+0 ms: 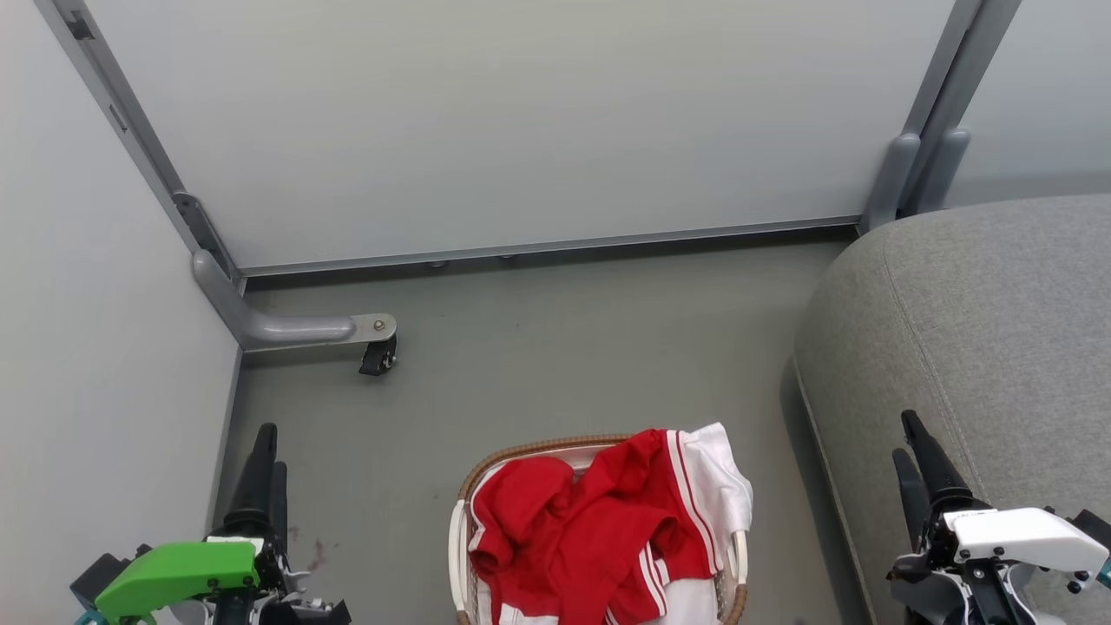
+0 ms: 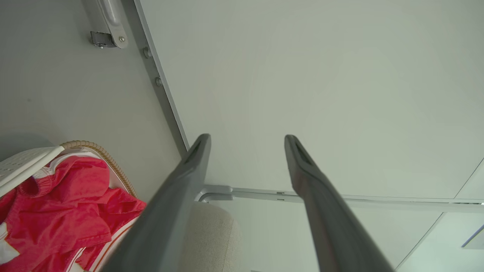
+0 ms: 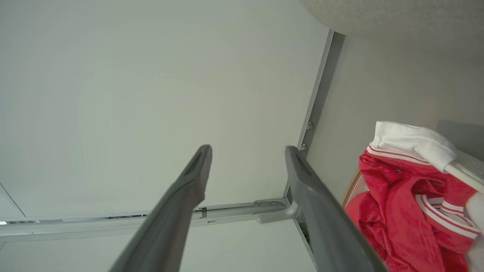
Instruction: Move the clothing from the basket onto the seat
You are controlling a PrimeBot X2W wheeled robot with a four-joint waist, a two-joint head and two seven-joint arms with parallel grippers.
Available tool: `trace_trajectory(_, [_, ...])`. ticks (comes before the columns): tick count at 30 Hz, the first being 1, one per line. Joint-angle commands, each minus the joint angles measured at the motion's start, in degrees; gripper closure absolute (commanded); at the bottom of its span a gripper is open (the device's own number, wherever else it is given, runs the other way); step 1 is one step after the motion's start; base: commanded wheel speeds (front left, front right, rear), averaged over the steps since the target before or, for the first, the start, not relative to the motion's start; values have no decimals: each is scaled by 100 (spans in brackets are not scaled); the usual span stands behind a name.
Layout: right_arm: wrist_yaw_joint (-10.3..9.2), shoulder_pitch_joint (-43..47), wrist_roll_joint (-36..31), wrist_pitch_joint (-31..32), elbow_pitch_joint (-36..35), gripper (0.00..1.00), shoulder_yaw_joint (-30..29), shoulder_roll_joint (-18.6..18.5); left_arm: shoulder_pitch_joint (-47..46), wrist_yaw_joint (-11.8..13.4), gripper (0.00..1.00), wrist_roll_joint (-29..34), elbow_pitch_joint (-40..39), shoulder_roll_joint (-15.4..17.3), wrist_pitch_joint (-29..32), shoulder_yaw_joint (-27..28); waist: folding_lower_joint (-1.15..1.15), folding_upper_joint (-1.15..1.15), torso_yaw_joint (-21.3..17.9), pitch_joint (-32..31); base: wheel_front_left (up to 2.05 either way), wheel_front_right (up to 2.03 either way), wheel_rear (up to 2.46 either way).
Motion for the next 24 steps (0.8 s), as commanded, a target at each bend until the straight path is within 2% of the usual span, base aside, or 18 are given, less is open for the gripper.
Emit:
trace_trajectory(1, [0, -52, -186, -76, -59, 0, -46, -51, -69, -11, 0, 124, -129, 25, -75, -44, 0, 0, 3, 0, 0, 0, 0])
trace_trajectory(8, [0, -60, -898, -245, -156, 0, -191, -60, -121, -13, 0, 647, -205, 31, -241, -159, 0, 0, 13, 1, 0, 0, 0])
trace_trajectory(24, [1, -7, -2832, -592, -588, 0, -274, -76, -189, -18, 0, 2410, -451, 43, -588, -213, 0, 0, 26, 20, 0, 0, 0])
